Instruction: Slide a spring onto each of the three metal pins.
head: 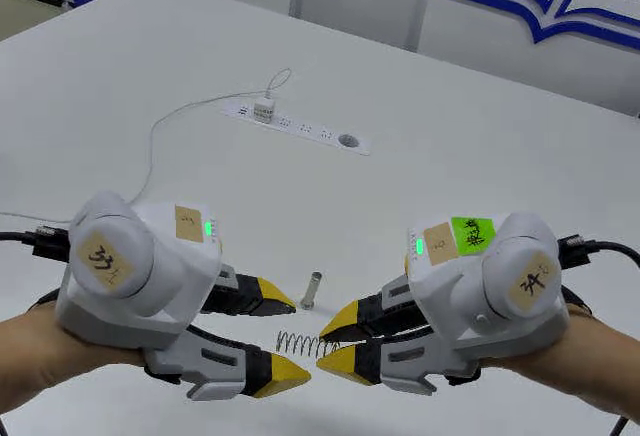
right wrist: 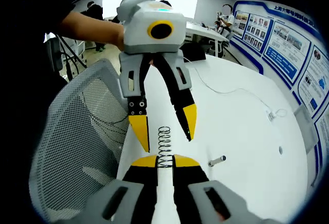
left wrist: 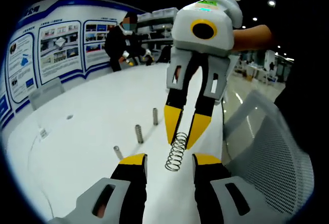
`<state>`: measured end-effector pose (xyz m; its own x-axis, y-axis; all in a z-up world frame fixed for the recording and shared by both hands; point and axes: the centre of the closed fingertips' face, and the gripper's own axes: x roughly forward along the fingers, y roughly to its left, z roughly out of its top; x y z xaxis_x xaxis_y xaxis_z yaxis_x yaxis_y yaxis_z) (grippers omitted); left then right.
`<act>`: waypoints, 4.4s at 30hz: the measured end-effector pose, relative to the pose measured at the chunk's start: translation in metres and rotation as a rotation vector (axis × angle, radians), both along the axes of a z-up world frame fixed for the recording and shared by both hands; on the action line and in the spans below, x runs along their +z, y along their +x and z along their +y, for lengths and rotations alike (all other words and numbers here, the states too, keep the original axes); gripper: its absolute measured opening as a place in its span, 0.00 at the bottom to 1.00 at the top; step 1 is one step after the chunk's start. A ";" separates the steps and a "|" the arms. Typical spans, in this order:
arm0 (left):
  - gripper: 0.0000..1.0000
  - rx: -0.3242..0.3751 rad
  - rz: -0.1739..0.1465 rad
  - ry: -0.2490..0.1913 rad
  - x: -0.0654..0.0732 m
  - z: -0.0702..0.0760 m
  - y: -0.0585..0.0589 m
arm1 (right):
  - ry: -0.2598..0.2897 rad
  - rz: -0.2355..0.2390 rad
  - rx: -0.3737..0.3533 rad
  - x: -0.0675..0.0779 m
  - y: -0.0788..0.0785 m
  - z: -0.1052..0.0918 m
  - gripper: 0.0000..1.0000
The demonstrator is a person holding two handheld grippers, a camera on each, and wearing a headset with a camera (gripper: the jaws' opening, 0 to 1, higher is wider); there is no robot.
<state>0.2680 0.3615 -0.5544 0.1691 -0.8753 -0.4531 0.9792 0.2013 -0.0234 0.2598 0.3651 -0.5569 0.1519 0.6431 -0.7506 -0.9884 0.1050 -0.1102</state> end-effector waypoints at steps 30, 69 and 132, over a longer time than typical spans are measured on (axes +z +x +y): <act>0.10 -0.221 -0.090 0.049 0.001 -0.013 -0.016 | -0.006 0.025 -0.036 0.002 -0.007 -0.004 0.11; 0.10 -0.204 -0.174 0.072 0.016 -0.018 -0.012 | 0.262 0.050 -0.118 0.043 -0.004 0.006 0.11; 0.40 0.251 -0.021 0.077 -0.010 0.072 0.041 | 0.200 0.030 -0.400 0.012 0.121 -0.020 0.11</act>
